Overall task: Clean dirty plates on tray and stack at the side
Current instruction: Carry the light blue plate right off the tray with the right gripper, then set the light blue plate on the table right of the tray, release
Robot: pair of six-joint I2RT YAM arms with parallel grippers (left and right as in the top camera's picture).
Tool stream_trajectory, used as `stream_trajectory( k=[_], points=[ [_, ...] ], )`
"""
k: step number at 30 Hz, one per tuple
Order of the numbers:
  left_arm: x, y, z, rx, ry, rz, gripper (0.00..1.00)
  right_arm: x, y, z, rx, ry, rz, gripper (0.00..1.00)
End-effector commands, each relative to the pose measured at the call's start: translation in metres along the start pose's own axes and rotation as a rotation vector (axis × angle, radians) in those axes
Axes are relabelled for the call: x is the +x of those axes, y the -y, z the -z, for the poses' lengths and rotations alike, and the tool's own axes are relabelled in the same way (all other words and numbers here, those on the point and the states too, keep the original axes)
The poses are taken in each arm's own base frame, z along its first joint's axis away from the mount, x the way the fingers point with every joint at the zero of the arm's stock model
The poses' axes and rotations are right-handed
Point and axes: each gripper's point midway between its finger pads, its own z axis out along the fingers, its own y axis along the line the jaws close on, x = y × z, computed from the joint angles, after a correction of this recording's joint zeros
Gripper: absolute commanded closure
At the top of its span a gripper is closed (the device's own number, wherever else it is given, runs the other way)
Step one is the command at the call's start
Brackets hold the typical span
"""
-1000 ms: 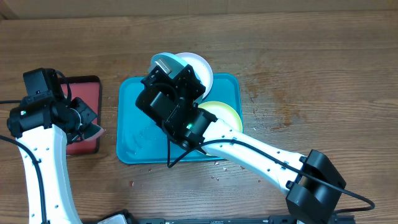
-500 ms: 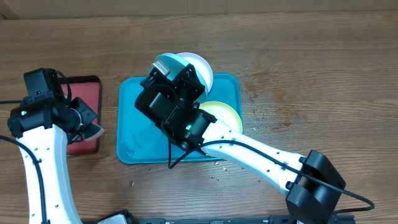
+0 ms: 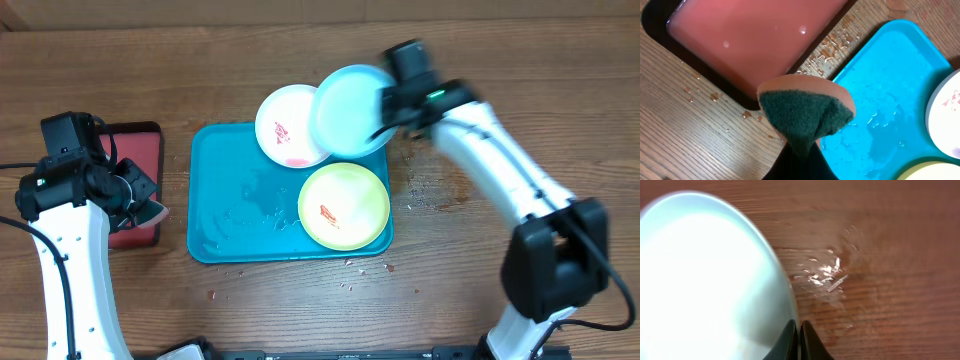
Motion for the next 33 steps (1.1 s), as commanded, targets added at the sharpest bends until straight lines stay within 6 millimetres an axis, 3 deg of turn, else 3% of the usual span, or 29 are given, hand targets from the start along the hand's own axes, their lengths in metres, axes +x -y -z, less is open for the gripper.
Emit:
stream_trajectory(
  k=[1, 2, 7, 13, 15, 18, 20, 22, 27, 30, 32, 33],
  points=[
    [-0.001, 0.0, -0.001, 0.004, 0.0, -0.016, 0.96, -0.017, 0.018, 0.022, -0.225, -0.044, -0.183, 0.96],
    [-0.001, 0.0, -0.001, 0.004, 0.0, -0.016, 0.96, -0.018, 0.056, 0.019, -0.169, -0.05, -0.249, 0.96],
    [-0.001, 0.002, -0.001, 0.013, 0.001, -0.016, 0.96, 0.0, 0.129, 0.009, -0.077, -0.092, -0.394, 0.96],
    [-0.002, 0.003, -0.001, 0.019, 0.004, -0.016, 0.95, 0.039, 0.192, -0.019, 0.185, -0.086, -0.424, 0.96],
    [-0.002, 0.003, -0.001, 0.018, 0.004, -0.016, 0.96, 0.049, 0.198, -0.03, 0.205, -0.071, -0.422, 0.96],
    [-0.002, 0.003, -0.001, 0.018, 0.004, -0.016, 0.96, 0.057, 0.198, -0.038, 0.199, -0.068, -0.422, 0.96],
    [-0.002, 0.003, -0.001, 0.018, 0.004, -0.016, 0.96, 0.057, 0.191, -0.039, 0.158, -0.077, -0.424, 0.69],
    [-0.002, 0.003, -0.001, 0.018, 0.004, -0.016, 0.96, 0.055, 0.185, -0.038, 0.124, -0.086, -0.426, 0.59],
    [-0.001, 0.003, -0.001, 0.017, 0.003, -0.023, 0.96, 0.025, 0.177, 0.0, 0.114, -0.048, -0.453, 0.55],
    [-0.003, 0.003, -0.001, 0.02, 0.007, -0.023, 0.96, -0.002, 0.127, 0.032, -0.109, -0.013, -0.436, 0.51],
    [-0.003, 0.003, -0.001, 0.02, 0.008, -0.023, 0.96, -0.012, 0.098, 0.041, -0.243, 0.003, -0.404, 0.49],
    [-0.003, 0.004, -0.001, 0.021, 0.008, -0.024, 0.96, -0.02, 0.073, 0.042, -0.332, 0.02, -0.361, 0.48]
  ],
)
